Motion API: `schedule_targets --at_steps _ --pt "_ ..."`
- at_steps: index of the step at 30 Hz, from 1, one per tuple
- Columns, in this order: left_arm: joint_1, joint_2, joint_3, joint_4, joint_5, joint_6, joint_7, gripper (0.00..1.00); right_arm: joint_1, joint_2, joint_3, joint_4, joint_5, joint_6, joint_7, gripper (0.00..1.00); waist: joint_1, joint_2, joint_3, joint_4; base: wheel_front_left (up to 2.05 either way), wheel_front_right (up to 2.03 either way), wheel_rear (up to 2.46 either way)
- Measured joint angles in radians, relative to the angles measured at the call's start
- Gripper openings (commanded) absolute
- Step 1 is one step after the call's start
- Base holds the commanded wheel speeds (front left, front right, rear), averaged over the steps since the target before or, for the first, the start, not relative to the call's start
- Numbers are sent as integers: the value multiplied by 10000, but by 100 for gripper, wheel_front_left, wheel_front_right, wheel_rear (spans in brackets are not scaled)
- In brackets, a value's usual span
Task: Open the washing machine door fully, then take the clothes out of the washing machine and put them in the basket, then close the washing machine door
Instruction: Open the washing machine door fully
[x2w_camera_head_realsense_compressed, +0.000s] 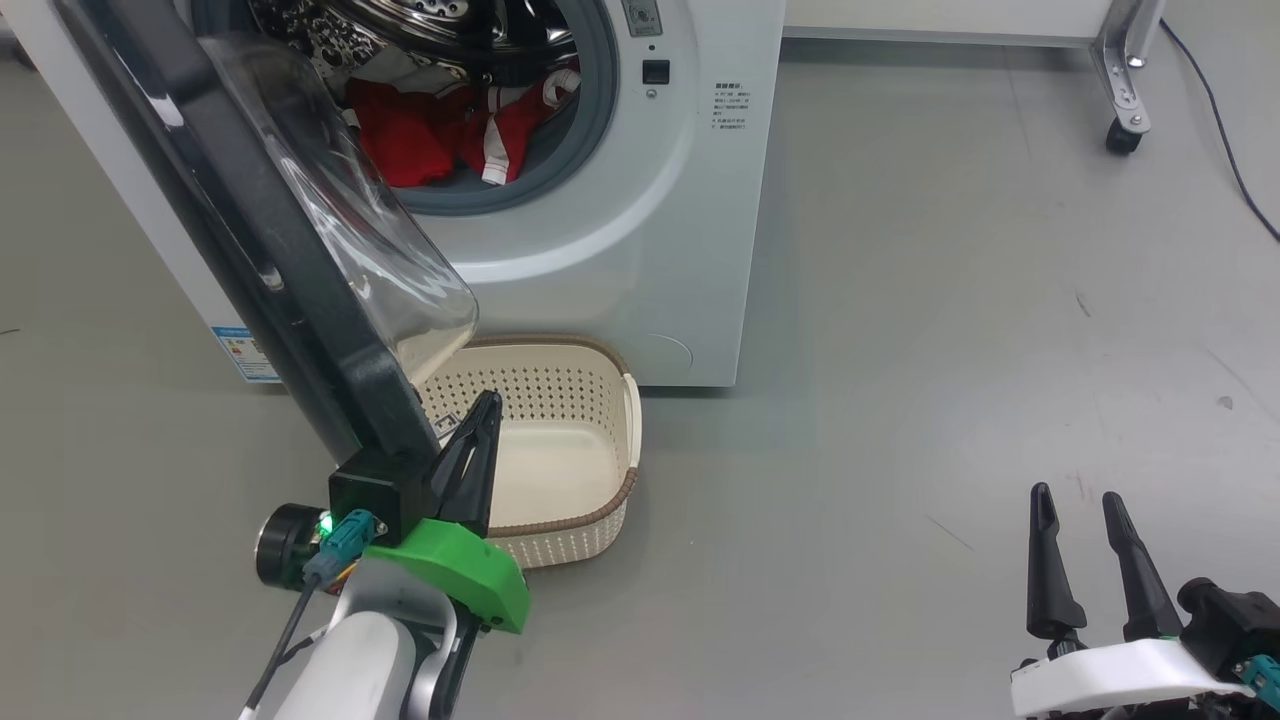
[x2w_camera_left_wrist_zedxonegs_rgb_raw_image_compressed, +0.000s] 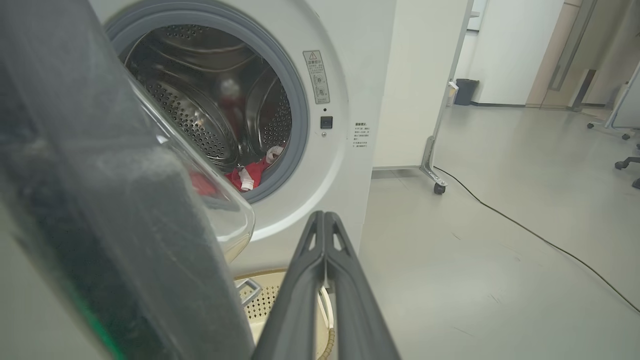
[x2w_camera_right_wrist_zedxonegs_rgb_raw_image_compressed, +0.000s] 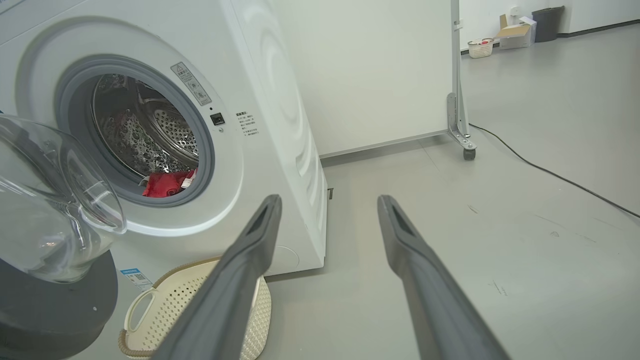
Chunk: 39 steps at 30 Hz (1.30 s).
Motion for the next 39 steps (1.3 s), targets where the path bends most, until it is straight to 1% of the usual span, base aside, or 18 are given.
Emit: schedule_targets --at_steps 6,13,18,19,23,32,39 --pt "-25 0 278 537 -35 366 44 0 0 13 -4 75 0 2 0 100 -1 0 25 -46 0 0 0" --pt "-134 -2 410 888 -163 564 -15 0 -1 42 -2 102 0 31 0 100 0 0 35 -44 0 0 0" --pt "-241 -2 378 1097 -169 570 -104 0 -10 50 -23 125 0 38 0 100 0 0 21 2 0 0 0" --pt "-293 -4 314 1168 -171 568 -105 0 -10 58 -75 125 0 82 0 100 0 0 16 29 0 0 0" --pt "-329 -12 230 1313 -230 568 -188 0 -8 58 -153 127 0 82 0 100 -1 0 -20 193 0 0 0" --pt "-395 -84 102 1653 -253 562 -374 0 4 59 -119 138 0 84 0 100 0 0 -136 740 0 0 0" --pt "-398 -98 280 1914 -255 564 -462 0 15 69 -42 140 0 86 0 100 0 0 -188 1256 0 0 0"
